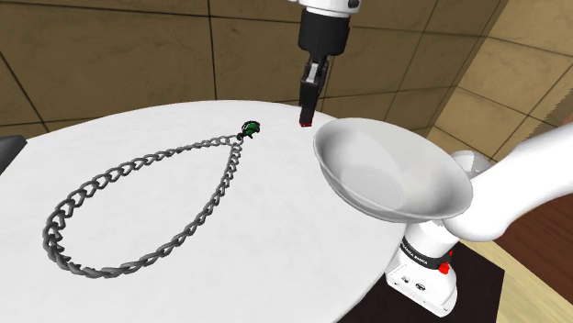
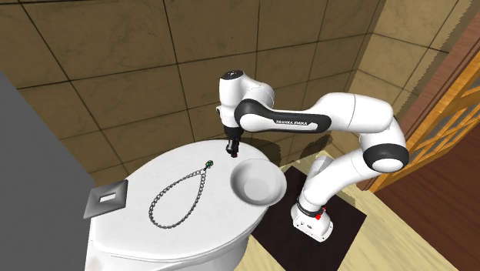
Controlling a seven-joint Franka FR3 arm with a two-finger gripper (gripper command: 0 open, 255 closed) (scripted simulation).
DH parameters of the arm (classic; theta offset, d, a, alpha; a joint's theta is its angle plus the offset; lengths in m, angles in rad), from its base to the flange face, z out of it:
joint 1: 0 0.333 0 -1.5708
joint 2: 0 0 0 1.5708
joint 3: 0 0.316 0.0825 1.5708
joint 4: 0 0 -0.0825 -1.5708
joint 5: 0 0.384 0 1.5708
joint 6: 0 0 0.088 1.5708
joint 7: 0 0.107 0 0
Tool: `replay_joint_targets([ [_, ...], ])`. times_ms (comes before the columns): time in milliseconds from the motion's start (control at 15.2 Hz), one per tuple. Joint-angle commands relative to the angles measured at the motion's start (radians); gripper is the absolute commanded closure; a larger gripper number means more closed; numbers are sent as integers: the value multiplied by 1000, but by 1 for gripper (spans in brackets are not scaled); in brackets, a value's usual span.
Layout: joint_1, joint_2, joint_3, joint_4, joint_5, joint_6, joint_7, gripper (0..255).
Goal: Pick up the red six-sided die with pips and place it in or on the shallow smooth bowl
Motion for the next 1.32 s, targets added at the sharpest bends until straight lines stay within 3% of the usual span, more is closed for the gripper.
replay_joint_targets([
  [0,-1,4,-2,28,-2,-24,1,255],
  [1254,-18,114,-8,384,-28,-272,23,255],
])
